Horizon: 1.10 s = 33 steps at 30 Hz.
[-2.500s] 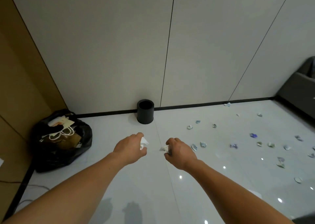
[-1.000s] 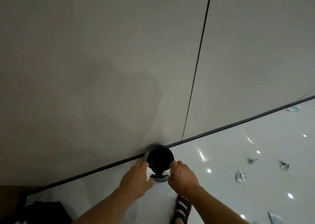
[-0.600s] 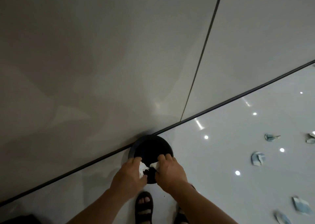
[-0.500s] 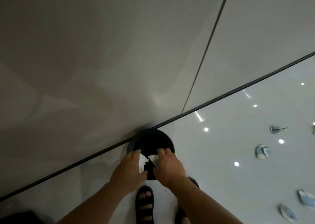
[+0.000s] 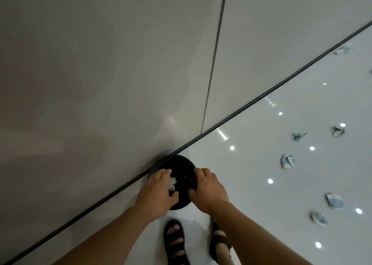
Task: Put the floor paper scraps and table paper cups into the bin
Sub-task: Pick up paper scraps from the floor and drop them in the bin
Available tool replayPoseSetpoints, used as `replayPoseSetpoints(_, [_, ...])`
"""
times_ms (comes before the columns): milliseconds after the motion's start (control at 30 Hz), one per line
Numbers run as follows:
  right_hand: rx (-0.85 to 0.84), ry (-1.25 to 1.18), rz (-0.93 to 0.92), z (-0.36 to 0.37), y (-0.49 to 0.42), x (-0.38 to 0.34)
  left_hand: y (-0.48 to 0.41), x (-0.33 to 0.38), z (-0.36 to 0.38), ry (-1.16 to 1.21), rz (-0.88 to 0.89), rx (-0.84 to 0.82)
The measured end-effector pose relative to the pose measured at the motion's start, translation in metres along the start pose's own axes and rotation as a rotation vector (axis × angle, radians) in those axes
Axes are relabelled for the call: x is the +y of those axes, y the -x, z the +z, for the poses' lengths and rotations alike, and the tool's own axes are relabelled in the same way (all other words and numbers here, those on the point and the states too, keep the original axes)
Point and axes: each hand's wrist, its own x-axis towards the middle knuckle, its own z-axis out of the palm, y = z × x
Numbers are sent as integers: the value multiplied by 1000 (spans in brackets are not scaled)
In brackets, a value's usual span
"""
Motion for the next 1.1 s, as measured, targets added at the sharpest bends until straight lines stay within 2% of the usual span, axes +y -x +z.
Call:
replayPoseSetpoints(267, [288,-75,200,-121,136,6,72,118,-100,-203,340,-3])
replayPoseSetpoints(467, [493,-159,430,-152,301,31,178,234,-111,-428,666,-31])
replayPoseSetpoints(500, [483,-139,434,-151,309,31,184,238,-109,-448,668,-31])
replayPoseSetpoints(700, [545,-158,686,-104,476,60,309,298,-57,-600,904,-65])
replayPoseSetpoints(1100, [723,-453,1174,83,810,98,610,364,127,-806,1437,-163])
